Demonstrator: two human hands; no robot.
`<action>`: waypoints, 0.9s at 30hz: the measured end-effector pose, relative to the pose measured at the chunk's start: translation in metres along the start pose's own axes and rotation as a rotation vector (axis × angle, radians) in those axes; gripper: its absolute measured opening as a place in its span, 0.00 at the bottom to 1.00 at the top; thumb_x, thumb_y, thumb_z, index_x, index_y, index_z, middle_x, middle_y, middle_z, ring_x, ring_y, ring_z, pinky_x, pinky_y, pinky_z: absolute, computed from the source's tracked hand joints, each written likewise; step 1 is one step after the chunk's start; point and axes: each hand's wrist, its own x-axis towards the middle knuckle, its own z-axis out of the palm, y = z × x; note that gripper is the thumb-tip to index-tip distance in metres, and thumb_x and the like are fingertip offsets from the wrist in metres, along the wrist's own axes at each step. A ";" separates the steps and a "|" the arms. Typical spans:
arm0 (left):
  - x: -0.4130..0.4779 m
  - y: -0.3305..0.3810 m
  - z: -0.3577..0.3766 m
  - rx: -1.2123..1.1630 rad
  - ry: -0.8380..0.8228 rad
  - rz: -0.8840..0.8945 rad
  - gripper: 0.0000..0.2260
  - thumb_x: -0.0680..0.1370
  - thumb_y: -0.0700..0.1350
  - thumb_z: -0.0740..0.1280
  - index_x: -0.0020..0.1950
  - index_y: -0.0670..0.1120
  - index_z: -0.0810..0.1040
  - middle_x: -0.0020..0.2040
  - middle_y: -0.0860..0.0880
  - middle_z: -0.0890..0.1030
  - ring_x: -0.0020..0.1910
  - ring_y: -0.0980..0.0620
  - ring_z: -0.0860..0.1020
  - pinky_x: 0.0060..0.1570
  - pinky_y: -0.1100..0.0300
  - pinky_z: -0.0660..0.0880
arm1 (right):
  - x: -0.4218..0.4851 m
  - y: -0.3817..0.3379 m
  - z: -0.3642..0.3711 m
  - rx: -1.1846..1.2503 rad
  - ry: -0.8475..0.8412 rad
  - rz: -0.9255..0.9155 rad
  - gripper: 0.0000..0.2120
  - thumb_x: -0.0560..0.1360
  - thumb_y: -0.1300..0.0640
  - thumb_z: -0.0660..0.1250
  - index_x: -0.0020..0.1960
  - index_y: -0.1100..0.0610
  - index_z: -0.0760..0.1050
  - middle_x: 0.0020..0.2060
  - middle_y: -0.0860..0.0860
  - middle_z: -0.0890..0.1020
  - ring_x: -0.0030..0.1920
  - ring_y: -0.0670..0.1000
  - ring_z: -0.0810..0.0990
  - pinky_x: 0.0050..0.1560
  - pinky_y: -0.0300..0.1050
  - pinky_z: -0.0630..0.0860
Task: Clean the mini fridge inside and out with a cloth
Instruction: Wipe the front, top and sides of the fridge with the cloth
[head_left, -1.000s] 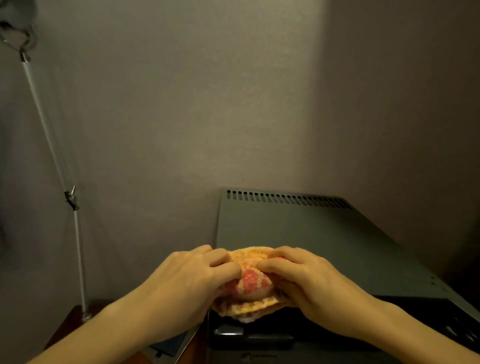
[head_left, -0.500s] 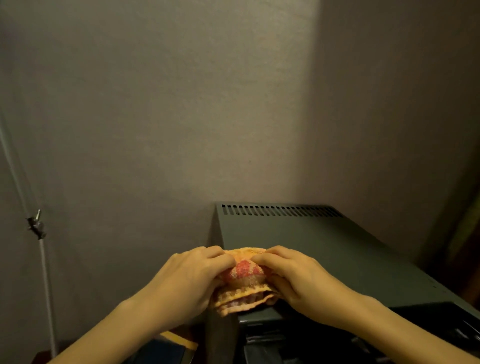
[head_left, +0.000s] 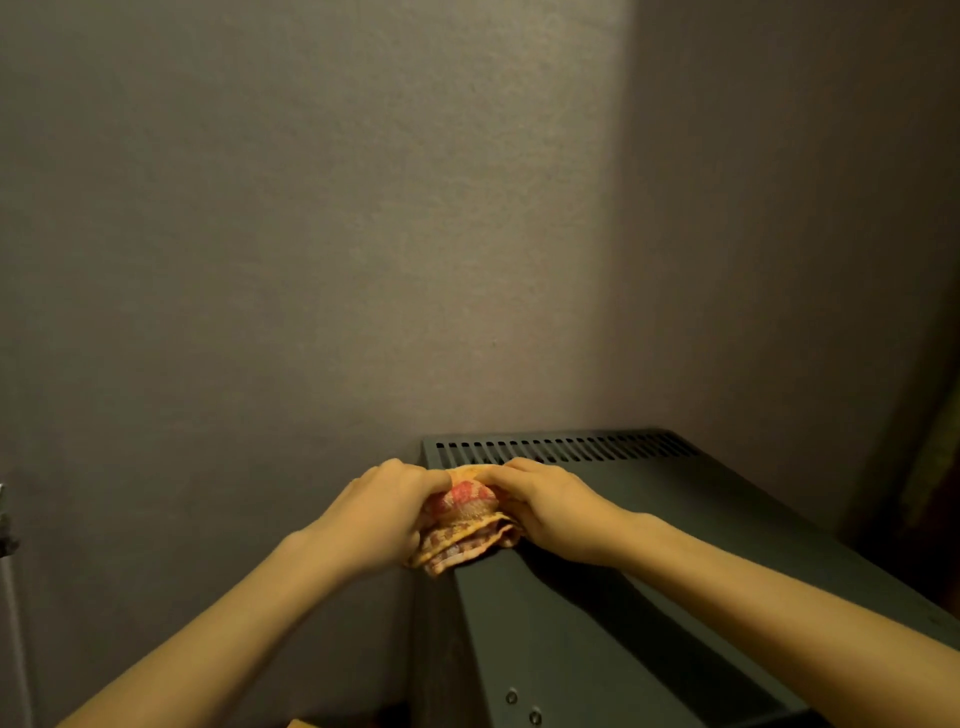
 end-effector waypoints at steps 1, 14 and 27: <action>0.008 -0.007 0.003 0.006 0.001 -0.016 0.14 0.72 0.37 0.64 0.38 0.54 0.62 0.39 0.51 0.77 0.42 0.46 0.76 0.36 0.54 0.70 | 0.011 0.006 0.003 0.001 -0.003 0.006 0.20 0.80 0.54 0.61 0.71 0.48 0.66 0.59 0.52 0.74 0.57 0.54 0.75 0.56 0.46 0.71; 0.093 -0.043 0.017 0.307 -0.099 -0.181 0.16 0.71 0.40 0.65 0.58 0.49 0.75 0.52 0.44 0.81 0.53 0.41 0.77 0.45 0.52 0.72 | 0.105 0.066 0.024 0.046 -0.006 -0.016 0.19 0.78 0.57 0.63 0.69 0.54 0.70 0.59 0.57 0.77 0.58 0.59 0.75 0.56 0.48 0.71; 0.140 0.012 0.021 0.396 -0.191 -0.150 0.08 0.77 0.47 0.63 0.55 0.48 0.74 0.51 0.44 0.80 0.51 0.41 0.77 0.39 0.56 0.66 | 0.090 0.120 -0.009 0.024 -0.169 -0.047 0.26 0.68 0.65 0.69 0.64 0.51 0.71 0.53 0.54 0.79 0.48 0.56 0.78 0.40 0.51 0.79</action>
